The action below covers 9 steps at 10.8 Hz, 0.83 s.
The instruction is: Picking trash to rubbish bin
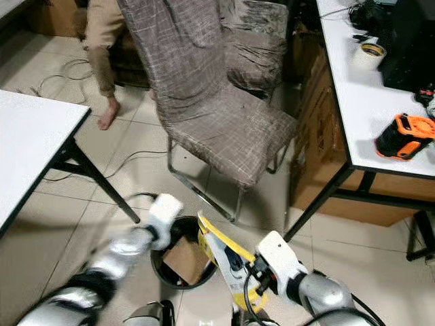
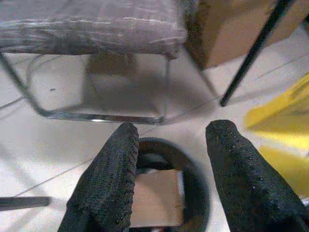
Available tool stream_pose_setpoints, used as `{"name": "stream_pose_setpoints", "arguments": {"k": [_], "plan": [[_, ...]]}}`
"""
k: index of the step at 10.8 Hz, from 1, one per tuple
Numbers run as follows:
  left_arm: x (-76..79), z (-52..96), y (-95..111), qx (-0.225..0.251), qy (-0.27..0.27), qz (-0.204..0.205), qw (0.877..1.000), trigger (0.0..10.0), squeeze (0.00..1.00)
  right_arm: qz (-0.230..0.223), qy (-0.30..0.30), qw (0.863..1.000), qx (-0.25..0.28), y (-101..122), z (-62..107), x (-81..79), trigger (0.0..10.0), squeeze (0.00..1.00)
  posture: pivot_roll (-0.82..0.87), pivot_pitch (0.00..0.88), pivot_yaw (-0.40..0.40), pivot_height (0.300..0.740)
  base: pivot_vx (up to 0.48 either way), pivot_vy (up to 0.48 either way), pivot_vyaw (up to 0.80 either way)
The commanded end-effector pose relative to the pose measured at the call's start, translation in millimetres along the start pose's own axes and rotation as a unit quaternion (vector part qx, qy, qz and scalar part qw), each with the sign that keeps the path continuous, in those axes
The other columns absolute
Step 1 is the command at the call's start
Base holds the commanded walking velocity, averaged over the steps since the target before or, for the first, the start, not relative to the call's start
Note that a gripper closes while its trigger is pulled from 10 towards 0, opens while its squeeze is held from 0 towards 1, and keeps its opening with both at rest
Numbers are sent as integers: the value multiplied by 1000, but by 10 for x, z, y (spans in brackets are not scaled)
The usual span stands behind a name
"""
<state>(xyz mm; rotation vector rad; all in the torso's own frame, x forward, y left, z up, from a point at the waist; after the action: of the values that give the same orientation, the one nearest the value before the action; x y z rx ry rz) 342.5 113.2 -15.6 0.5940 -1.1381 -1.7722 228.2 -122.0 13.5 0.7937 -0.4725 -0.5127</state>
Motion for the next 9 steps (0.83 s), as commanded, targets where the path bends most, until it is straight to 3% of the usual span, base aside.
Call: {"name": "stream_pose_setpoints", "arguments": {"k": [1, 2, 3, 4, 5, 6, 7, 9], "plan": [[-93, 117, -64, 3, 5, -6, 1000, 10000, 0, 3, -8, 1000, 1, -18, -79, 1, 10000, 0, -49, 188, -36, 740, 0, 0, 0], [-319, 458, -154, 11, 24, -13, 1000, 10000, 0, 18, -32, 999, -12, -66, -292, 96, 10000, 0, -2, 189, -51, 740, 0, 0, 0], [-388, 660, -193, 12, 30, -20, 999, 10000, 0, 21, -49, 998, -17, -81, -401, 168, 10000, 0, 24, 192, -63, 740, 0, 0, 0], [-420, 985, -184, 22, 35, -24, 999, 10000, 0, 12, -80, 997, -18, -56, -573, 324, 10000, 0, 63, 196, -84, 740, 0, 0, 0], [-394, 1135, -123, 32, 35, -20, 999, 10000, 0, 10, -86, 996, -13, -4, -672, 380, 10000, 0, 84, 198, -92, 740, 0, 0, 0], [-301, 1401, 63, 55, 36, -22, 998, 10000, 0, 16, -86, 996, 2, 145, -892, 440, 10000, 0, 109, 199, -97, 740, 0, 0, 0], [-183, 1540, 166, 61, 26, -14, 998, 10000, 0, 7, -78, 997, 6, 228, -1035, 423, 10000, 0, 131, 200, -94, 740, 0, 0, 0], [126, 1701, 274, 57, -17, 1, 998, 10000, 0, 49, -58, 997, -16, 284, -1229, 289, 10000, 0, 139, 202, -94, 740, 0, 0, 0]]}}
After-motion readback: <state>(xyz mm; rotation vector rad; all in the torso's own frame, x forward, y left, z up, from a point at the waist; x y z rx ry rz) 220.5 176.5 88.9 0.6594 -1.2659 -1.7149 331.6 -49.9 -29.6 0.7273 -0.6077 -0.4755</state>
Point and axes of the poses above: a point about 5 cm out from each wrist's last joint towards the gripper, its own z axis pointing back from the gripper into the wrist, its own y axis along the axis of the wrist's last joint, x = y × z, the point moved 6 cm from there along -z, pointing out of the wrist towards the gripper, and after that the axes turned 15 degrees about z, right-handed, at the moved point
